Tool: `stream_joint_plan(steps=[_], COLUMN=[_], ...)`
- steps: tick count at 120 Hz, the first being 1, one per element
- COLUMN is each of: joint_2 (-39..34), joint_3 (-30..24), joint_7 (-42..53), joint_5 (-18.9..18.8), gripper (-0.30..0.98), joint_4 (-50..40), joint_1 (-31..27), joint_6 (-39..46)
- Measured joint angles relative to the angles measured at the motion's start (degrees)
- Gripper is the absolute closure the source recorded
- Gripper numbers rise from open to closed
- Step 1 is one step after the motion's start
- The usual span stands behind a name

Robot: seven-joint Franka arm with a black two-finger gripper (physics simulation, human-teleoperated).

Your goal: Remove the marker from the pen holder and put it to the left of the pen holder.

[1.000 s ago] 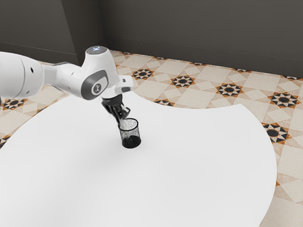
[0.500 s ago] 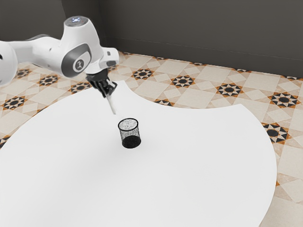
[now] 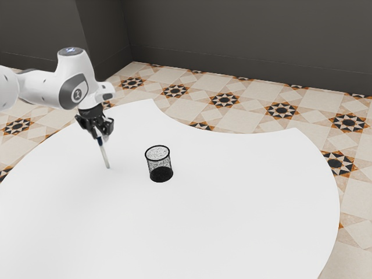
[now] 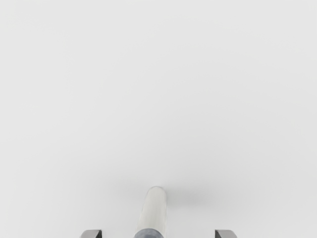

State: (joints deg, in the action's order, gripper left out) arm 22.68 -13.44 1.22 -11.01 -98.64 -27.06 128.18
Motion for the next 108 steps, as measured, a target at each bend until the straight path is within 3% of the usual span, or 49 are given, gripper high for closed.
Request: stream_joint_plan(steps=[17,31,43,65,108], joint_2=[-0.8,-11.9,-17.3,-18.2,-18.0], joint_3=[0.0,-0.5,-6.7,-13.8,-14.1], joint_7=[0.3,0.5,0.7,1.8,4.1], joint_5=[0.1,0.2,1.1,3.4,3.8], gripper=[0.24,0.16,0.10,0.04,0.01], joint_4=[0.1,0.5,2.8,6.8,7.5], joint_1=[0.0,1.0,1.8,4.2,1.8], joint_6=[0.0,-3.7,-11.4,-24.0,-32.1])
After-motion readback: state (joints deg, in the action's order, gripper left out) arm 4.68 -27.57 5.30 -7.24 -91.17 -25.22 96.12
